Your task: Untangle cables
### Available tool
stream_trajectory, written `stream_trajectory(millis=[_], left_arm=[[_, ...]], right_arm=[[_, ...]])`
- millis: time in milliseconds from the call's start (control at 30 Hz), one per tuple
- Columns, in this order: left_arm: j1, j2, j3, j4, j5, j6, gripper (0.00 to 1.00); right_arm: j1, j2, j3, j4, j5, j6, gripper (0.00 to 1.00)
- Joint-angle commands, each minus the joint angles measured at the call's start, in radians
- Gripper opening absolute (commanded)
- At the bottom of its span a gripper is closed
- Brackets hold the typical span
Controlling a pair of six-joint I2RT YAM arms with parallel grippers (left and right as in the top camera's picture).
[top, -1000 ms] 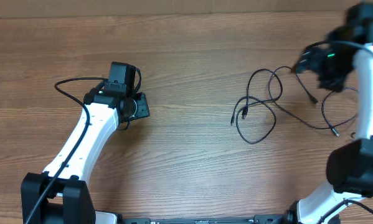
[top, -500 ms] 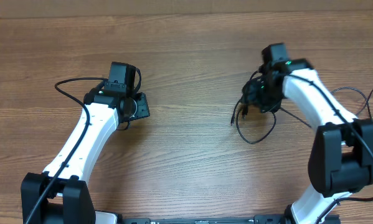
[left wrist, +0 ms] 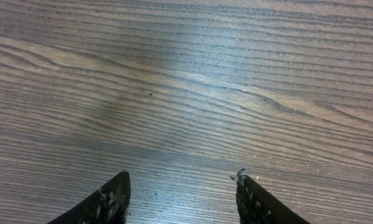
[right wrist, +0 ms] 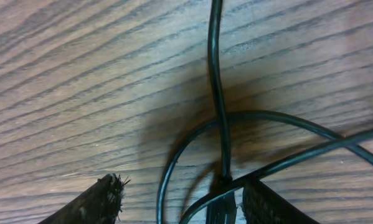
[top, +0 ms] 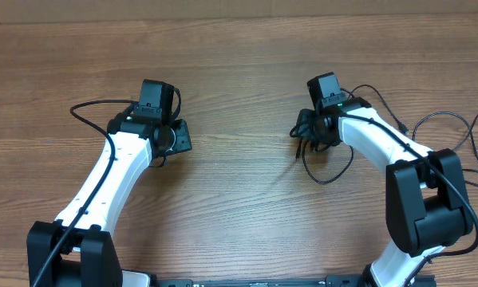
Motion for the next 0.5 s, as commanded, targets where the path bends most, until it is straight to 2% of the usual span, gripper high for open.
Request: stream_trajectory(millis=[0, 167, 300, 467], left_arm=[[-0.004, 0.008, 0.007, -0.005, 0.008, 0.026, 0.55], [-0.004, 0.008, 0.007, -0.005, 0.008, 0.026, 0.55], [-0.004, 0.008, 0.007, -0.007, 0.008, 0.026, 0.55], [-0.004, 0.008, 0.007, -0.005, 0.008, 0.026, 0.55]], right_arm=[[0.002, 0.002, -0.017, 0.018, 0.035, 0.014, 0.61], [0.002, 0.002, -0.018, 0.019, 0.063, 0.041, 0.6], [0.007, 0.002, -0.019, -0.015, 0.063, 0.069, 0.54], [0.015, 0.003, -0.039, 0.0, 0.036, 0.097, 0.42]])
